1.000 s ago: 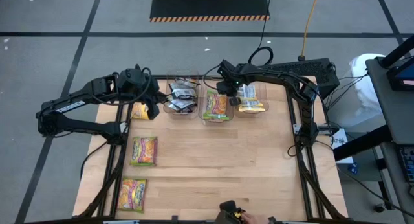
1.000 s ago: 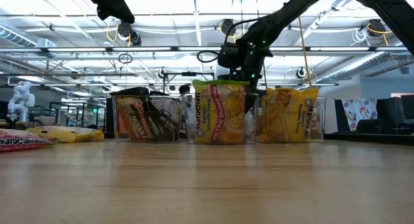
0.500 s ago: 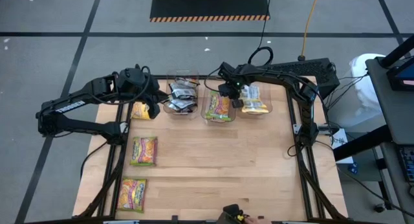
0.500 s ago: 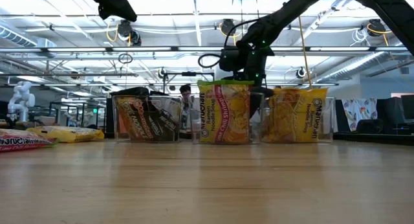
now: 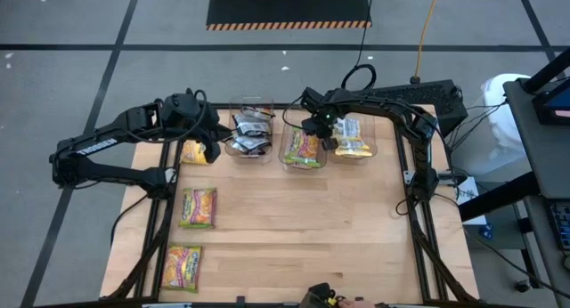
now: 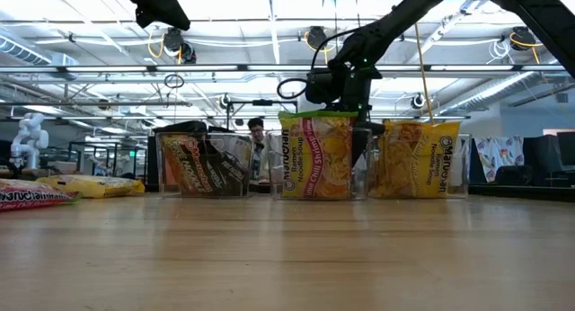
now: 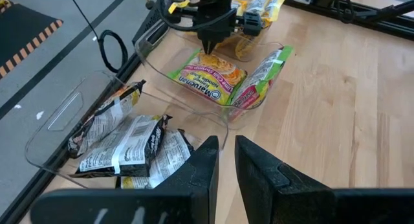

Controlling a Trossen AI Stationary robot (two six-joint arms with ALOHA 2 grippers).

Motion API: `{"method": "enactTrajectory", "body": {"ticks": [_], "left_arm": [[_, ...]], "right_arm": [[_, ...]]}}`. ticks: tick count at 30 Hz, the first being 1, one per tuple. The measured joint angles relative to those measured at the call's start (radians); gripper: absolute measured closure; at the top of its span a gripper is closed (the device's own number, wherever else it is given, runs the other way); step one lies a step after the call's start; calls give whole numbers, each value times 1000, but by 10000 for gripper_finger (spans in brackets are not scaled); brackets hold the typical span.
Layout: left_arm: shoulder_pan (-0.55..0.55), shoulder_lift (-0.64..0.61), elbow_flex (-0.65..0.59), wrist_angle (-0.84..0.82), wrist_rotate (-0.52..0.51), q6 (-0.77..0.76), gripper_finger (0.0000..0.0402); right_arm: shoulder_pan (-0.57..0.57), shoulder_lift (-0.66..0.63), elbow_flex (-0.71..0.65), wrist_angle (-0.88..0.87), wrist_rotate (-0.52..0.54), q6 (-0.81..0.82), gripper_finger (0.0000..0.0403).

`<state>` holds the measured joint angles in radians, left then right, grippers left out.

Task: Sort Maruchan noodles
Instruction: Adjust the green noodle pack in the middle transparent bin

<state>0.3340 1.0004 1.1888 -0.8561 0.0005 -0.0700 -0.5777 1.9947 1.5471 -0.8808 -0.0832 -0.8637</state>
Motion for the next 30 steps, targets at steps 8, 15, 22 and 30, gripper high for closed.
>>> {"method": "enactTrajectory", "body": {"ticks": [8,15,22,30], "left_arm": [[0,0,0,-7,2,0,344],[0,0,0,-7,2,0,344],[0,0,0,-7,1,1,344],[0,0,0,-7,1,1,344]], "right_arm": [[1,75,5,3,-19,-24,388],[3,76,4,45,-7,-73,391],[4,76,2,57,4,-100,402],[4,50,1,56,6,-115,403]]}}
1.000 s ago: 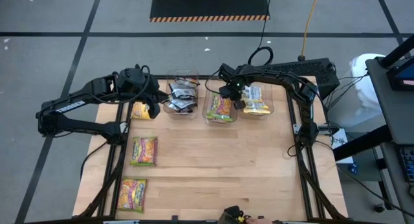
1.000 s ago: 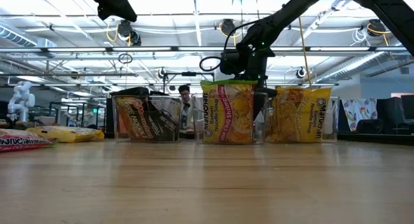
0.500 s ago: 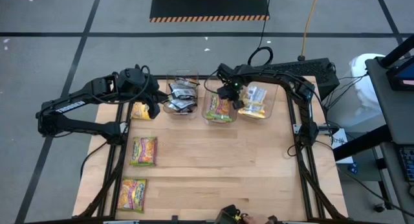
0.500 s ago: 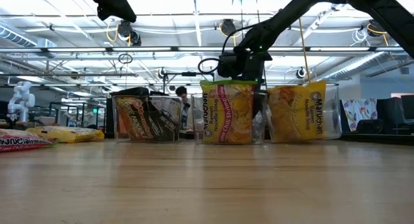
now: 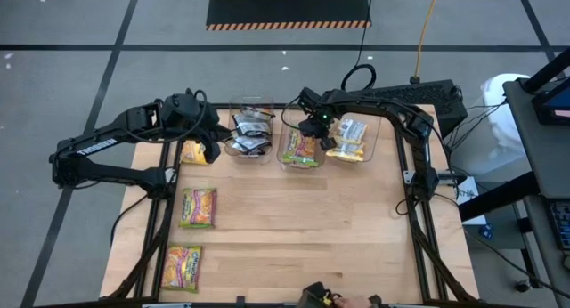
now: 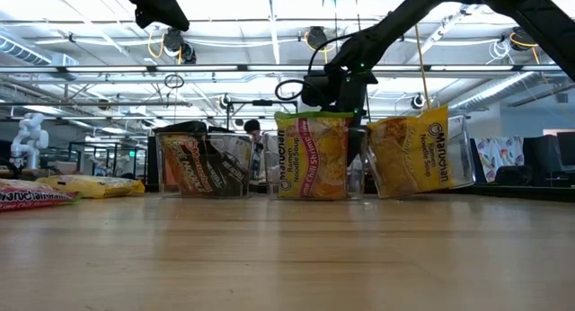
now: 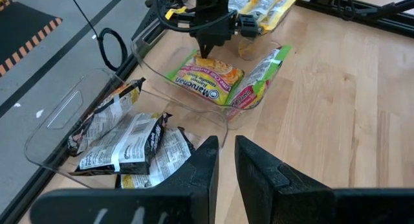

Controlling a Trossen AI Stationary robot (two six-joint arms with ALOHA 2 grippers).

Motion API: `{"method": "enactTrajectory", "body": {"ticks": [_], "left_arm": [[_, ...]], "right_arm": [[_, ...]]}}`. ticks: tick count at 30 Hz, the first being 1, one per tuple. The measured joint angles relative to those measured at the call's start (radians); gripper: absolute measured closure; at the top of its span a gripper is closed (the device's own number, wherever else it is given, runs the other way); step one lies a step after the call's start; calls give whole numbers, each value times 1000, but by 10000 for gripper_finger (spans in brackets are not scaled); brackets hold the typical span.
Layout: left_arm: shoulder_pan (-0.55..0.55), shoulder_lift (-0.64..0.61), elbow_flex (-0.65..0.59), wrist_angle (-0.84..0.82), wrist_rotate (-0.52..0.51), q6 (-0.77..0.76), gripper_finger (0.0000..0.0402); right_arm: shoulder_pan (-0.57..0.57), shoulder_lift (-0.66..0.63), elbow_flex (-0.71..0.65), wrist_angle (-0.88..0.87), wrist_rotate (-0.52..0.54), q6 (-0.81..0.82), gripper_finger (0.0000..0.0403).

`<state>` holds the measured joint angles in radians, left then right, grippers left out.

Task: Sort Maruchan noodles
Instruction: Adjust the green noodle pack in the middle transparent bin

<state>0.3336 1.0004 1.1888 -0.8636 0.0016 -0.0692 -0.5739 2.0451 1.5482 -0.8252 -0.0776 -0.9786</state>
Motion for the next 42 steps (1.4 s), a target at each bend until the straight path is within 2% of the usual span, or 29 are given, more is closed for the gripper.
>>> {"method": "enactTrajectory", "body": {"ticks": [16,20,23,25,27,29,36,42], "left_arm": [[0,0,0,0,-1,-24,344],[0,0,0,0,-1,-30,344],[-1,0,0,0,-1,-43,344],[-1,0,0,0,-1,-42,344],[-2,0,0,0,-1,-42,344],[-2,0,0,0,-1,-43,344],[-2,0,0,-1,2,-44,344],[-3,0,0,-1,7,-44,344]], "right_arm": [[9,-106,-5,-10,29,9,403],[12,-106,-5,8,103,23,403],[26,-106,-4,84,192,22,403],[46,-107,0,153,269,-22,403],[60,-107,23,186,288,-91,403],[74,-96,61,199,266,-103,403],[88,-56,177,189,132,3,403],[87,-49,200,135,-39,179,403]]}}
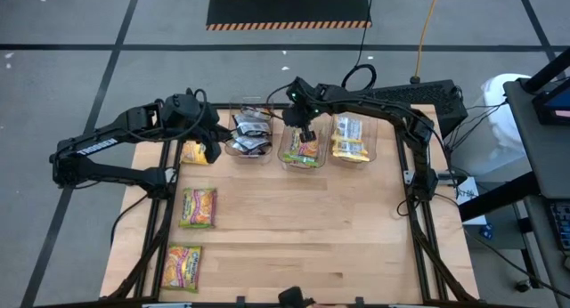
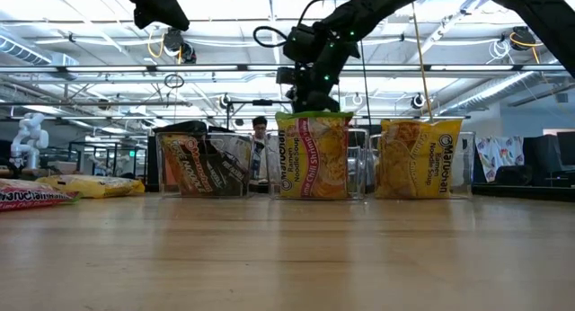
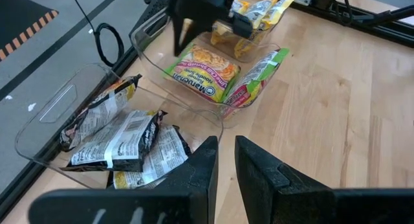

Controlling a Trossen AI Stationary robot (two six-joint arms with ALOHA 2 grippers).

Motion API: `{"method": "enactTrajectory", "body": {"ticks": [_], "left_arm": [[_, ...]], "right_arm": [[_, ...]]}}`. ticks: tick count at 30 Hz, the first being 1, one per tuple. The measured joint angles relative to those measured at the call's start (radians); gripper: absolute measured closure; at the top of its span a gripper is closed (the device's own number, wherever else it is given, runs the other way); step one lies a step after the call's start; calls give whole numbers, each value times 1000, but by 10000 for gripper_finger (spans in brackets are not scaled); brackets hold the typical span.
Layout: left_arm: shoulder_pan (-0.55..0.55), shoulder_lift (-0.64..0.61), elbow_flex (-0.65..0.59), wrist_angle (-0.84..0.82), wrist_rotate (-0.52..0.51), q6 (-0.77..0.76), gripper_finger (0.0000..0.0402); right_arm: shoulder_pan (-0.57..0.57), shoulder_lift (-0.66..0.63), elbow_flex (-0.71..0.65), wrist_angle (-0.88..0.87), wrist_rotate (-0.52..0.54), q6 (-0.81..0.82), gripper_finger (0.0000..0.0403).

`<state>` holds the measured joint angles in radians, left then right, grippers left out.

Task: Sort Maruchan noodles
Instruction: Adjust the green noodle pack in the middle transparent bin

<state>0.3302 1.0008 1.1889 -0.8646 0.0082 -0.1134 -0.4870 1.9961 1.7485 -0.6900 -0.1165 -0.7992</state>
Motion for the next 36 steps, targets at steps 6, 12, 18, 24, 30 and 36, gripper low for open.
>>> {"method": "enactTrajectory", "body": {"ticks": [6,12,18,24,30,36], "left_arm": [[0,0,0,0,1,0,344],[-4,0,0,0,3,-5,344],[-12,0,0,0,21,-5,344],[-21,0,0,1,28,-17,344],[-32,0,0,1,28,-27,344],[-34,0,0,0,28,-38,344]], "right_arm": [[24,14,0,-58,-37,70,403],[25,45,-3,-100,-16,153,403],[10,45,-3,-113,62,237,403],[9,45,-4,-176,63,264,390],[9,45,-4,-196,60,239,353],[7,59,-4,-185,-39,218,329]]}}
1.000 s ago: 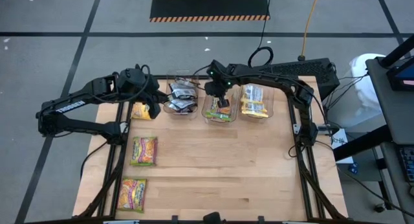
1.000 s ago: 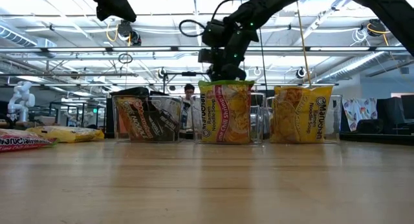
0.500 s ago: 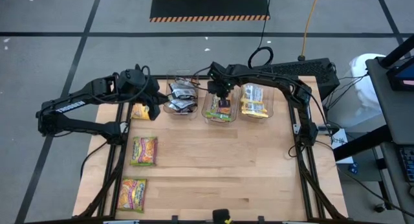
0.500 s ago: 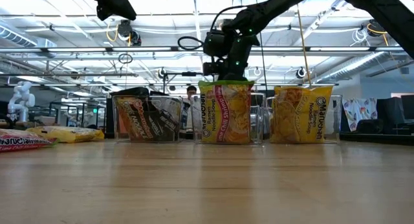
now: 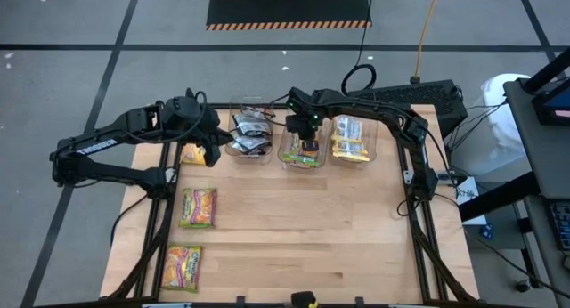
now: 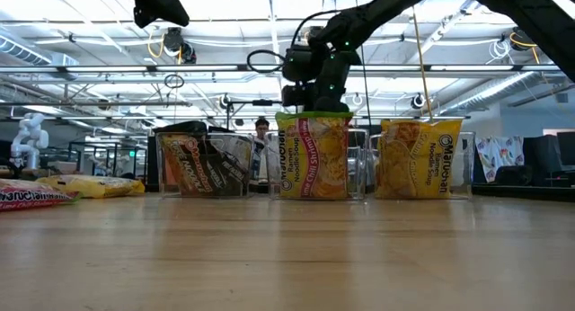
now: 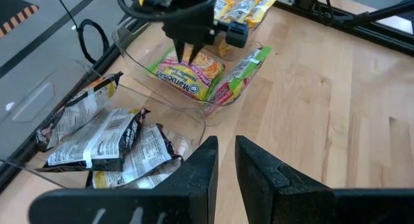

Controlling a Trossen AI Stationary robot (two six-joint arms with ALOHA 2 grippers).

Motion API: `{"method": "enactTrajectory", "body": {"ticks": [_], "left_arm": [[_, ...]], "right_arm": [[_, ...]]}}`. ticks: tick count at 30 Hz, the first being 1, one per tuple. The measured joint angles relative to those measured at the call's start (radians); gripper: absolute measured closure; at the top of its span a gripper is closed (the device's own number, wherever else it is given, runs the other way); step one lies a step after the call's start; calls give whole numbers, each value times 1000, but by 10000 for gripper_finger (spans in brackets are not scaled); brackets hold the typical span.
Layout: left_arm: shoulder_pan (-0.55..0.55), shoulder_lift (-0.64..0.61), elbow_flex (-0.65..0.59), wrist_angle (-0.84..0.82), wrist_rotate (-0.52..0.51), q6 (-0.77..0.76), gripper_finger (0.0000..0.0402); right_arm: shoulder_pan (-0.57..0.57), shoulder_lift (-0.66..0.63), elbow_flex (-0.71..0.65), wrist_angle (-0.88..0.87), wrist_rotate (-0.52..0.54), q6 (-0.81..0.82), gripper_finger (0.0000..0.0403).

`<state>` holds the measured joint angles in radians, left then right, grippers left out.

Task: Sort Maruchan noodles
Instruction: Adjust the green noodle pack in the middle transparent bin

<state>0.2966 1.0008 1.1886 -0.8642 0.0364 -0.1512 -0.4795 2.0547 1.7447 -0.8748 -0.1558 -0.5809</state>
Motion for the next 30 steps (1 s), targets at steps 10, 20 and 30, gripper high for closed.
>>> {"method": "enactTrajectory", "body": {"ticks": [10,20,30], "left_arm": [[-1,0,0,0,21,-26,344],[-12,0,0,0,32,-42,344],[-13,0,0,0,34,-42,344]], "right_arm": [[-6,91,2,-33,53,19,334],[-10,108,3,-27,72,-118,358],[-9,96,1,-49,75,-166,401]]}}
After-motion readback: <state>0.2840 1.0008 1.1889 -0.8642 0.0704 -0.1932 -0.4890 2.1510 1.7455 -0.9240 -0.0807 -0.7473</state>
